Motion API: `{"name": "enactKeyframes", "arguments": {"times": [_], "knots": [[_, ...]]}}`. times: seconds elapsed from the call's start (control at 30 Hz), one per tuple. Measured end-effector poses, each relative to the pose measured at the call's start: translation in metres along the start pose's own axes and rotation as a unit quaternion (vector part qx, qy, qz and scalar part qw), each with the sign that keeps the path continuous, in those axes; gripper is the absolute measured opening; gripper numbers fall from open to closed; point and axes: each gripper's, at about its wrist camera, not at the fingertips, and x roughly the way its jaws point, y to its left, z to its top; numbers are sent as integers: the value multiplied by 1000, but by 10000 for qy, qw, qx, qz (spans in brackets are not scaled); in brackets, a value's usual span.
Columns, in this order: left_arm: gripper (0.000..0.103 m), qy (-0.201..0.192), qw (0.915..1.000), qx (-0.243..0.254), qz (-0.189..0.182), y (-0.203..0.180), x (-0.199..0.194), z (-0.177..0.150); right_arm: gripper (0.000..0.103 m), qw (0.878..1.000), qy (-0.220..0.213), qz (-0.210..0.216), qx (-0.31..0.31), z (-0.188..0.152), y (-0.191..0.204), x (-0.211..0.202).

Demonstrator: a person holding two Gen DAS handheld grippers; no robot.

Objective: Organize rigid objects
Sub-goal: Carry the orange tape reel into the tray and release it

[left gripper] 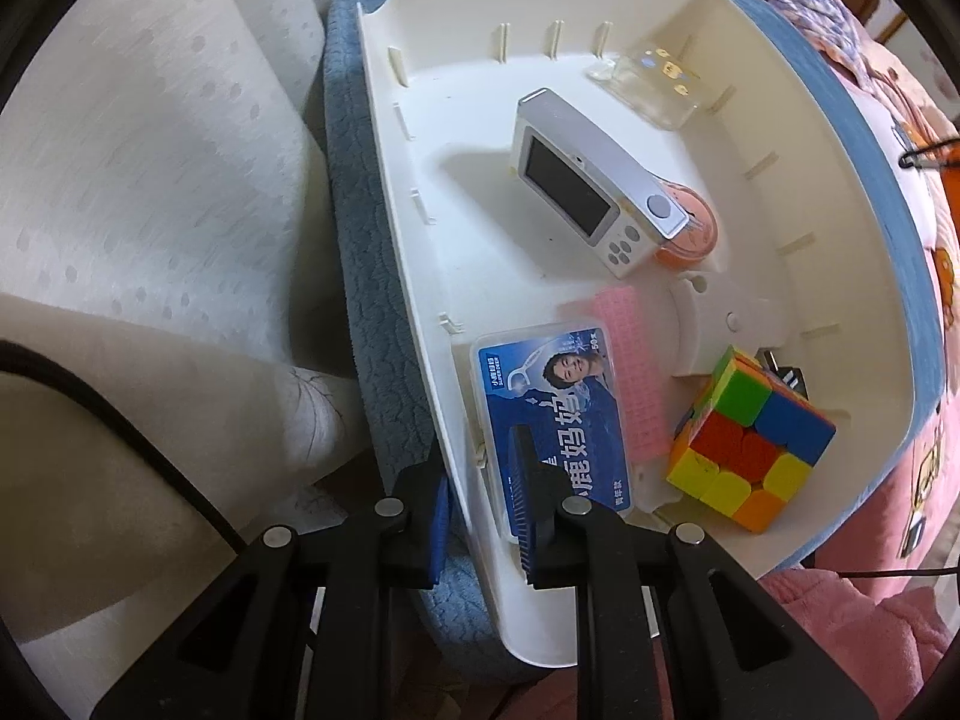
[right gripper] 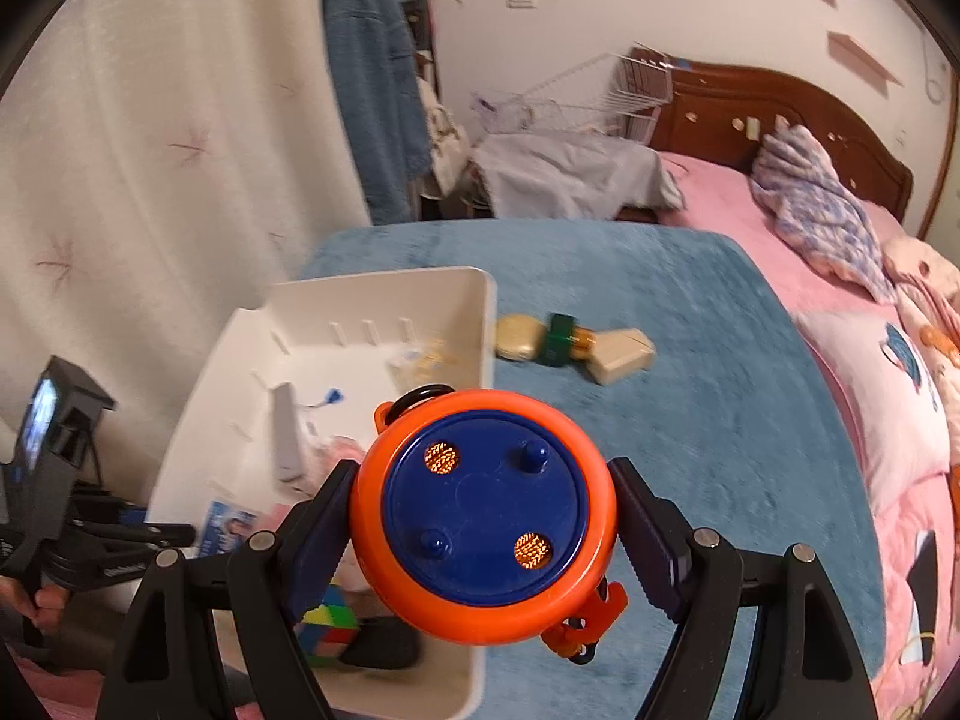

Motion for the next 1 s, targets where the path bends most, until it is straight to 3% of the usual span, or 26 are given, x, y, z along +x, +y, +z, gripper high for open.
{"name": "enactKeyframes", "arguments": {"times": [0.4,0.73,1.0], "knots": [[18,-140,9996,242,-79,2,-4,-6,81,9972,-23,676,-328,9,57,18],[18,-132,9998,154,-71,2,-4,-4,82,9950,623,761,-199,3,56,45],[19,-62,9998,-166,8,1,-1,1,82,9970,-104,712,-294,16,35,20]]}}
